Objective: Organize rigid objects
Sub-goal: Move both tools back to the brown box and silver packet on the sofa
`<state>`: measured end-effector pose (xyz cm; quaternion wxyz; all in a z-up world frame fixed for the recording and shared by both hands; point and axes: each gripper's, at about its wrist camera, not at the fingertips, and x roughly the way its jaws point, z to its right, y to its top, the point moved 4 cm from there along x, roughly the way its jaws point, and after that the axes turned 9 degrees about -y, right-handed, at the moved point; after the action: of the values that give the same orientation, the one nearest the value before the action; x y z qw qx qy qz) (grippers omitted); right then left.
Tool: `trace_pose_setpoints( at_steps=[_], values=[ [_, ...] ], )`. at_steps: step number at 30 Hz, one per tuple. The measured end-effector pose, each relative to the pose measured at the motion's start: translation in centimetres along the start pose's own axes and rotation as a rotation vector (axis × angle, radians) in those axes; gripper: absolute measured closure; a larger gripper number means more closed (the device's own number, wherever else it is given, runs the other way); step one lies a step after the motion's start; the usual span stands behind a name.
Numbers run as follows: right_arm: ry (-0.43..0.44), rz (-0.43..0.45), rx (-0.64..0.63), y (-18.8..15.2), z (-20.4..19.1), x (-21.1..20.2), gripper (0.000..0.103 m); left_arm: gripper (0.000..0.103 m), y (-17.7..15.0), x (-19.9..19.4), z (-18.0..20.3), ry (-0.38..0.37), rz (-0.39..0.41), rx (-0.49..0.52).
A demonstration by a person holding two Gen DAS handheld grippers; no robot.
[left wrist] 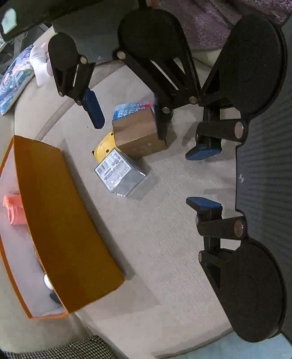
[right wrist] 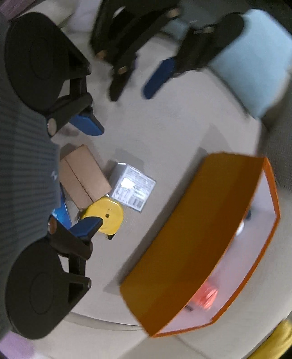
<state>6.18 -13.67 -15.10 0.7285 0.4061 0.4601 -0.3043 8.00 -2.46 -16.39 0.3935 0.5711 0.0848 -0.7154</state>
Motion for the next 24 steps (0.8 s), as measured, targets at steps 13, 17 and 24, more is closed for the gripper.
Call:
trace_pose_setpoints(
  at_steps=[13, 17, 24],
  values=[
    [-0.063, -0.096, -0.214, 0.1, -1.4, 1.8, 0.037, 0.058, -1.7, -0.7, -0.4, -0.044, 0.001, -0.041],
    [-0.023, -0.121, -0.110, 0.1, 0.2, 1.9, 0.037, 0.058, -1.6, -0.9, -0.6, -0.051, 0.000, -0.048],
    [0.022, -0.074, 0.042, 0.4, 2.5, 0.5, 0.066, 0.058, -0.6, -1.5, -1.3, -0.075, 0.044, -0.113]
  ],
)
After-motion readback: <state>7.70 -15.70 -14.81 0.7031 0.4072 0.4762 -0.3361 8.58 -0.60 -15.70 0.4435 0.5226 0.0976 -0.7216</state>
